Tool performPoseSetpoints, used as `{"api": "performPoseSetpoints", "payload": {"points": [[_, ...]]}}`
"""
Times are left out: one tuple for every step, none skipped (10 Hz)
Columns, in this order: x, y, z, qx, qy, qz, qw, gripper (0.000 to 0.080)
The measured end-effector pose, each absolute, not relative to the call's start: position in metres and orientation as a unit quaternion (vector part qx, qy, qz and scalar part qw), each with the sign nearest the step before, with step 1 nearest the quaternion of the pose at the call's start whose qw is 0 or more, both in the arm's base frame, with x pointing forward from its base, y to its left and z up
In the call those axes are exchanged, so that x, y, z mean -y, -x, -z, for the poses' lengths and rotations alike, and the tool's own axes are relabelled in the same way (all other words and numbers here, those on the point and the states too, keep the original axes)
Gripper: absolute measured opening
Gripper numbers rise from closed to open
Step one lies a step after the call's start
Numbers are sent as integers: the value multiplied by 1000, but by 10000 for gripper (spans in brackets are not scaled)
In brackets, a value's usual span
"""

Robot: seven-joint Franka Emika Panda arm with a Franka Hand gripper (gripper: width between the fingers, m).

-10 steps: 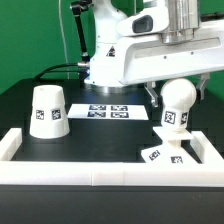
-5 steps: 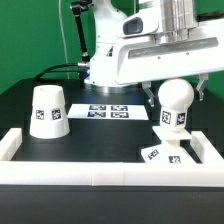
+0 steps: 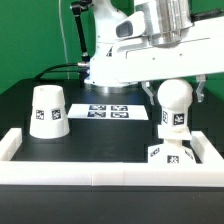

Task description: Assemble lamp

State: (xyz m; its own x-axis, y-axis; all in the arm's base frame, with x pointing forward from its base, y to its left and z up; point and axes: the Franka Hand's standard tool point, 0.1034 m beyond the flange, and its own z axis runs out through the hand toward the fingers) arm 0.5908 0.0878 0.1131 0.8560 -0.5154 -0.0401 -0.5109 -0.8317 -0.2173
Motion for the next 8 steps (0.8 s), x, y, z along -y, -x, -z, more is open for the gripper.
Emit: {"api": "performPoseSetpoints", "payload": {"points": [[-89, -591, -113, -292, 950, 7, 112, 577], [-89, -591, -113, -324, 939, 3, 113, 577], [-90, -591, -113, -357, 927, -1, 113, 577], [-91, -590, -113, -399, 910, -7, 114, 577], [-93, -590, -113, -448, 886, -14, 114, 577], [-94, -589, -113, -496, 860, -21, 116, 577], [-96, -589, -113, -530, 840, -27, 116, 577], [-99, -589, -113, -560, 820, -32, 115, 577]]}}
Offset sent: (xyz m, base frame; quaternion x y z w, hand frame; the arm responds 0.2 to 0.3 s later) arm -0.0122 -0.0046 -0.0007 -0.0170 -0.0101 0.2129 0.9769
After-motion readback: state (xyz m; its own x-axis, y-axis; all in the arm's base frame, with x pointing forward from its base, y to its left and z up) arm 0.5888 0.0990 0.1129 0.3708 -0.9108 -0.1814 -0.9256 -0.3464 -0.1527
